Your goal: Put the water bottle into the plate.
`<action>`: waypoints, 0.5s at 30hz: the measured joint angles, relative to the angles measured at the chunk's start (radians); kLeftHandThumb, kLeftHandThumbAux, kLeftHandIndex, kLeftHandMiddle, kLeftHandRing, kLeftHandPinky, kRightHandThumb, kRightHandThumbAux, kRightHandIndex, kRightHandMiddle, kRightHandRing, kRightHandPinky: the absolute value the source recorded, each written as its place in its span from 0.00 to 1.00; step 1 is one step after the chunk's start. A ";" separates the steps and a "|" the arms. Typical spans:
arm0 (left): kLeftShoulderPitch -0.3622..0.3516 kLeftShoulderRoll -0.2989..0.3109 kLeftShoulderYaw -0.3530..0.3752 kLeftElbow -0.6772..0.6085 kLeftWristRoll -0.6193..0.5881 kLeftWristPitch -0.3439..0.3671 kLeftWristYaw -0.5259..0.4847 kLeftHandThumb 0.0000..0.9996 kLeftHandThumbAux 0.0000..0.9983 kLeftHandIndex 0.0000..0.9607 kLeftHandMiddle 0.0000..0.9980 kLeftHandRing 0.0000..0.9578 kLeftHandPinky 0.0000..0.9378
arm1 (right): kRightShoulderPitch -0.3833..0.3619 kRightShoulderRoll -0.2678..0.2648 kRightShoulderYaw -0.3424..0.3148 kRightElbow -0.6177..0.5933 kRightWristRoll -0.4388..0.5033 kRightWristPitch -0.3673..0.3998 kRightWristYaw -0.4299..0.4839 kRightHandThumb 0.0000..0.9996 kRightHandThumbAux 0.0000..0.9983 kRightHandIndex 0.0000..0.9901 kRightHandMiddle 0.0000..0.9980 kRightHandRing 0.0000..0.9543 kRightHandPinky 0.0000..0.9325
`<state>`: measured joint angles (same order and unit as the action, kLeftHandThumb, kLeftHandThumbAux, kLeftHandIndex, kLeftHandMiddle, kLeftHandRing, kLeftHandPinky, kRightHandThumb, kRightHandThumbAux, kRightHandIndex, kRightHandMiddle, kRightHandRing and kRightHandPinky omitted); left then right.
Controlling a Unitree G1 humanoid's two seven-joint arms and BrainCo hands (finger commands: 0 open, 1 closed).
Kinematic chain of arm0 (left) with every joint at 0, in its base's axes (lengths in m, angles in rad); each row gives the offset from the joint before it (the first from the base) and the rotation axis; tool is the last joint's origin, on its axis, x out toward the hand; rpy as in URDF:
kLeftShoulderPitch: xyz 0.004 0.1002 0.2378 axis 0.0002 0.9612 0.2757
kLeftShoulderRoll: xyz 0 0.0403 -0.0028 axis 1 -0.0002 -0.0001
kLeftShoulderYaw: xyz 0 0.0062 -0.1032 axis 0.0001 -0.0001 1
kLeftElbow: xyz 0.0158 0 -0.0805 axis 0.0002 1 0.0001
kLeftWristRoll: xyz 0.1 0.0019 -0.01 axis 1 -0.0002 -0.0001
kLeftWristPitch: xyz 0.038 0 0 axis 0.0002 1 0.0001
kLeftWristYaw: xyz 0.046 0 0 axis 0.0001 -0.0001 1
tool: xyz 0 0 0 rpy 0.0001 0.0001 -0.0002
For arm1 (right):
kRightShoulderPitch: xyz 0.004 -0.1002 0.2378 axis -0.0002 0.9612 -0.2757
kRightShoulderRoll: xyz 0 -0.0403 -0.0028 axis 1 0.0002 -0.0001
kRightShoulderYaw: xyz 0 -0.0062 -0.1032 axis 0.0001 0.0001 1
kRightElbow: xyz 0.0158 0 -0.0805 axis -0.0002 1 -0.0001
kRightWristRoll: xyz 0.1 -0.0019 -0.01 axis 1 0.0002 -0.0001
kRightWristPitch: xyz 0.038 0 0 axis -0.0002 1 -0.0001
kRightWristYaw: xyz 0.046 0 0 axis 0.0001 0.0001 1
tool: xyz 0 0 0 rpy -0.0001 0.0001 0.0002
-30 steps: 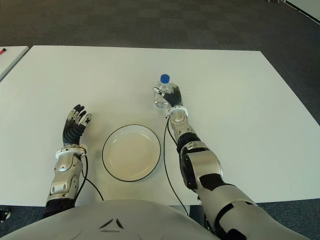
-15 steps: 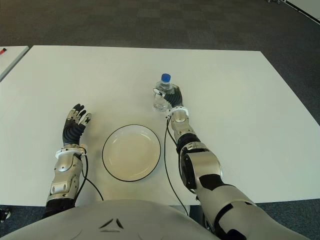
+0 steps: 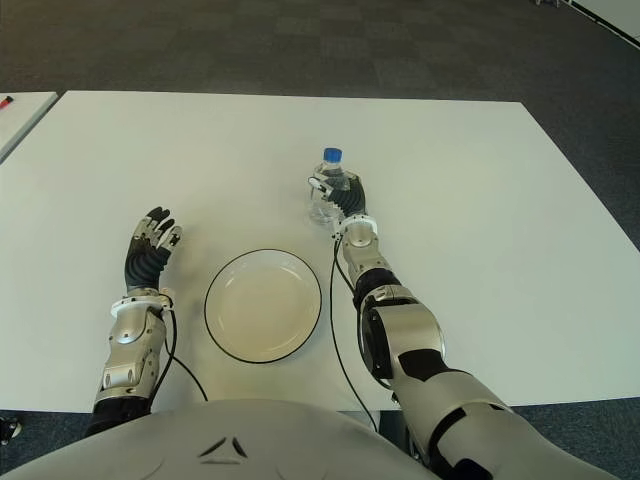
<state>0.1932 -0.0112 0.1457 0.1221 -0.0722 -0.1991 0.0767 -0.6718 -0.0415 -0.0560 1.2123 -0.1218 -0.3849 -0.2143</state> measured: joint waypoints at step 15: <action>0.000 -0.004 0.000 0.000 0.005 0.000 0.008 0.42 0.75 0.14 0.13 0.13 0.19 | 0.000 -0.001 0.010 0.000 -0.010 -0.002 -0.033 0.96 0.65 0.44 0.48 0.51 0.68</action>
<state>0.1927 -0.0147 0.1458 0.1226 -0.0667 -0.1987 0.0844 -0.6719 -0.0420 -0.0455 1.2123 -0.1316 -0.3866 -0.2473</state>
